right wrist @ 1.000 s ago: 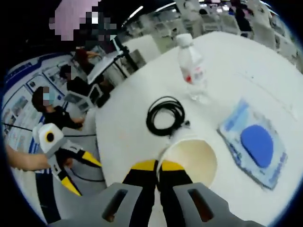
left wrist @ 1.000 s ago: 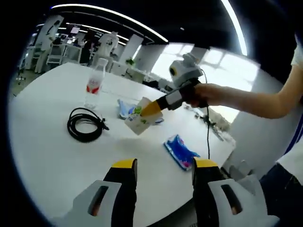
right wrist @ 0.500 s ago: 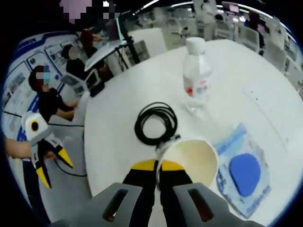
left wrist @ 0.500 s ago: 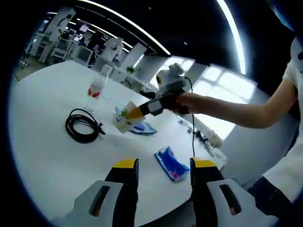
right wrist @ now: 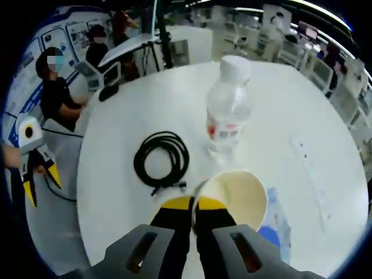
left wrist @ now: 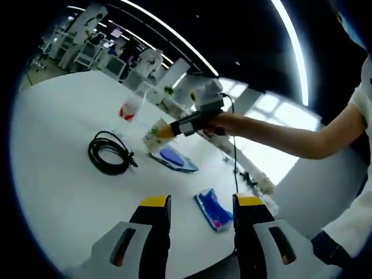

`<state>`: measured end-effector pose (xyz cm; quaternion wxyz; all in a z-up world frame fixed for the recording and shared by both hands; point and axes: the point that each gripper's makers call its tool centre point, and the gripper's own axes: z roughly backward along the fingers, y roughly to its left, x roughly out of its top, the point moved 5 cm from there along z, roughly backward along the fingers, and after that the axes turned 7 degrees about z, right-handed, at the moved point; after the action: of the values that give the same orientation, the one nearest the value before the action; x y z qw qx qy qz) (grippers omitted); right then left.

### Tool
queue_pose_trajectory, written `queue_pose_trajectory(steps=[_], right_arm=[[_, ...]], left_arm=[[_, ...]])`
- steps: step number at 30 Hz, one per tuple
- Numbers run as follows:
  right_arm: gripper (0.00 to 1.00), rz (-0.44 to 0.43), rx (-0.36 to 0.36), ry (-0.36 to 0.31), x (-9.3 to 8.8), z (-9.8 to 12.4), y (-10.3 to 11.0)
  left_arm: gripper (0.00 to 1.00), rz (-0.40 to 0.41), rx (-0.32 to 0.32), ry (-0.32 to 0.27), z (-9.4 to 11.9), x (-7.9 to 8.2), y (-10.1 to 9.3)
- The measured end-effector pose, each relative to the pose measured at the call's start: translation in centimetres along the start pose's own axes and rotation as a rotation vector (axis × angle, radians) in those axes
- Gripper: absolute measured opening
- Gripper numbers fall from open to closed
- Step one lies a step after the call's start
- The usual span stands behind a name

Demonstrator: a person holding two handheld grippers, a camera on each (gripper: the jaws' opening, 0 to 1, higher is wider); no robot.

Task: Arrange the tabletop items into an orderly group along one side of the table until the central work area is clear of visible clutter.

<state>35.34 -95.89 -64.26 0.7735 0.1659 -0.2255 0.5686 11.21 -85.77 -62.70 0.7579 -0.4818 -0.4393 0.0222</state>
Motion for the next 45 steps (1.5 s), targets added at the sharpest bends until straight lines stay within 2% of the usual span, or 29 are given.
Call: queue_pose_trajectory(steps=[11,19,38,45], right_arm=[[0.0,0.059,0.003,0.055,1.1,-2.2,-2.1],[0.0,0.074,0.01,0.105,0.7,-3.6,-3.6],[0.0,0.108,0.023,0.123,0.8,-4.5,-4.0],[0.0,0.082,0.027,0.125,0.7,-4.6,-4.0]], left_arm=[[0.4,0.006,-0.009,-0.018,0.0,0.3,0.0],[0.4,0.012,-0.006,-0.025,0.1,0.4,0.1],[0.4,0.022,0.01,-0.035,0.1,0.5,0.4],[0.4,0.025,0.012,-0.035,0.1,0.5,0.5]])
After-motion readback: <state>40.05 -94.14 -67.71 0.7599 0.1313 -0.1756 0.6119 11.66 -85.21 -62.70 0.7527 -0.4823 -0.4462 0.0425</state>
